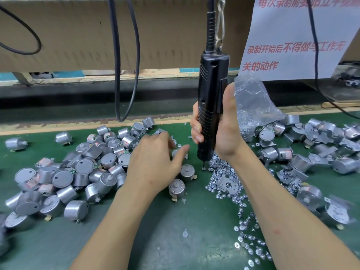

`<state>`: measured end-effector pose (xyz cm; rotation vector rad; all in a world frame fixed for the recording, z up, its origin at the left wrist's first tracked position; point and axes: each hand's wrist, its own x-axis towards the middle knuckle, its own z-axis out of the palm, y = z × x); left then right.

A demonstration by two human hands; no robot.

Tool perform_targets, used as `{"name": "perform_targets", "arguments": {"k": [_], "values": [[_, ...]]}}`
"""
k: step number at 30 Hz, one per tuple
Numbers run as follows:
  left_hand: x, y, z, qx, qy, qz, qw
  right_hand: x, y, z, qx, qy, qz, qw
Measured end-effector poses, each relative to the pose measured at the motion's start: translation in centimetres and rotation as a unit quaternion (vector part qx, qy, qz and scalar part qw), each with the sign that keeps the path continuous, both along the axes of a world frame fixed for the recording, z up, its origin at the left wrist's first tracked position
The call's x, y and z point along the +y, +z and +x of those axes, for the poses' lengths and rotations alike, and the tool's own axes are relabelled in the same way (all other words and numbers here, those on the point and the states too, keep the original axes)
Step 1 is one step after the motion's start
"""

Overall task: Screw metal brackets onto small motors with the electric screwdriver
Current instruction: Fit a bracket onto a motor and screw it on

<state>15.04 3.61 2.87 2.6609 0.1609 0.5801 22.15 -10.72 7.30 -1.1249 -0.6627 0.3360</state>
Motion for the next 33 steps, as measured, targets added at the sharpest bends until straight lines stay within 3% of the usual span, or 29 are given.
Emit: {"name": "perform_targets", "arguments": {"k": [3, 7, 10, 33], "values": [[0.9, -0.4, 1.0, -0.006, -0.032, 0.039, 0.999, 0.0, 0.1, -0.1, 0.001, -0.003, -0.004, 1.000], [1.3, -0.9, 2.2, 0.114, -0.102, 0.087, 0.984, 0.1, 0.1, -0.1, -0.008, -0.011, -0.006, 1.000], [1.7, -1.0, 2.4, 0.158, -0.119, 0.087, 0.976, 0.2, 0.1, -0.2, -0.011, -0.012, -0.012, 1.000], [0.8, -0.5, 2.0, 0.169, -0.078, 0.144, 0.972, 0.1, 0.4, -0.4, -0.010, -0.015, -0.029, 0.999]]}}
